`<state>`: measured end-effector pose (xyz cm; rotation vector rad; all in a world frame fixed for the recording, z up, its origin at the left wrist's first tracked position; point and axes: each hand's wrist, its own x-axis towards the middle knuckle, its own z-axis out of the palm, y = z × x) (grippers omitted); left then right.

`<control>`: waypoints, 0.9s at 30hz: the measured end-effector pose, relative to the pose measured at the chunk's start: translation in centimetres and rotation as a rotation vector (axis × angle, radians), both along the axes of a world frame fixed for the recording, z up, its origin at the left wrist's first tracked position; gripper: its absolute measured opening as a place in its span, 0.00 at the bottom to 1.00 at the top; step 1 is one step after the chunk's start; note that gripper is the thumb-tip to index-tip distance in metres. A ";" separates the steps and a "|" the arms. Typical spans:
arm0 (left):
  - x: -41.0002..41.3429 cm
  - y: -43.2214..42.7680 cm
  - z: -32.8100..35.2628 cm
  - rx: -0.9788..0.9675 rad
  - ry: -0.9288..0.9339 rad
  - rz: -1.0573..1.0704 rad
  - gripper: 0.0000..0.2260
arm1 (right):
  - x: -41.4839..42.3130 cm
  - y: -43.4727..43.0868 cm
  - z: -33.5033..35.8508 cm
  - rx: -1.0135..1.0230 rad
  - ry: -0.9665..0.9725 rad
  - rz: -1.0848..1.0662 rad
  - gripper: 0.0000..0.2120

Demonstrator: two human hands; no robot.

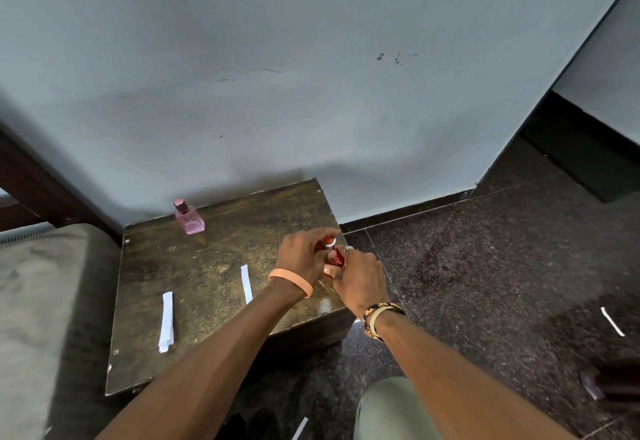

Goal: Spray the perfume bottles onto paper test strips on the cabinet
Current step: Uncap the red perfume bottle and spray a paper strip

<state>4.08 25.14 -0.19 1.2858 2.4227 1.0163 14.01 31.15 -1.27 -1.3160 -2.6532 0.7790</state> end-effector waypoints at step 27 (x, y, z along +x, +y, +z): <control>0.2 -0.1 0.2 0.024 -0.034 0.107 0.17 | -0.2 0.1 -0.4 -0.011 0.002 -0.006 0.11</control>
